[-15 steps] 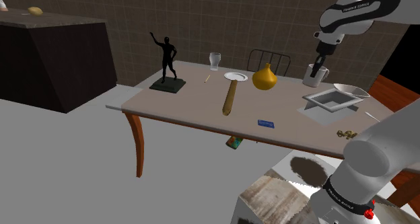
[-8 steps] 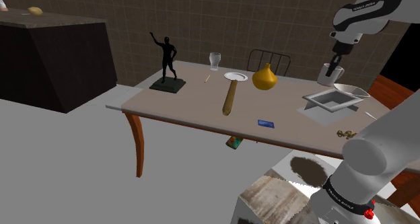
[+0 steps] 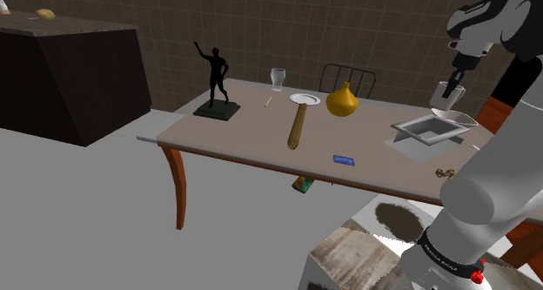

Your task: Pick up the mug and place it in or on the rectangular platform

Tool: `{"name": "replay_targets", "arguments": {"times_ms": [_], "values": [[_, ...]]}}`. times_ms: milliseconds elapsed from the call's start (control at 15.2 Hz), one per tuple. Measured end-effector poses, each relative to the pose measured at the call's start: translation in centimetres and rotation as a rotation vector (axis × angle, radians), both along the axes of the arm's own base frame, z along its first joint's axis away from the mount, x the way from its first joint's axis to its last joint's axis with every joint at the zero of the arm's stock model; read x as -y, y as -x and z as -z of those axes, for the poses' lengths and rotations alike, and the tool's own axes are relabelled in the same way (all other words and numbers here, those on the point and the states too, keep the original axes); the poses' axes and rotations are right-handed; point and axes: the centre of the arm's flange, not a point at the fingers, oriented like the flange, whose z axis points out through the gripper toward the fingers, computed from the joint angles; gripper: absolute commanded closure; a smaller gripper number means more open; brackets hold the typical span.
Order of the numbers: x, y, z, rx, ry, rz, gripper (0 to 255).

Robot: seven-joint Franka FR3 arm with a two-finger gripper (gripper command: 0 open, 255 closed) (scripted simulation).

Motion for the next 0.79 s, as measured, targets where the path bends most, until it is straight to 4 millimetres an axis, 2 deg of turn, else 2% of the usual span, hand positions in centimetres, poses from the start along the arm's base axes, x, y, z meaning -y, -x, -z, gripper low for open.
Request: {"name": "replay_targets", "arguments": {"times_ms": [66, 198, 792], "values": [[1.6, 0.6, -0.1, -0.001, 0.001, 0.002, 255], [2.5, 1.4, 0.5, 0.0, 0.0, -0.001, 255], [2.9, 1.5, 5.0, 0.0, 0.0, -0.003, 255]]}}
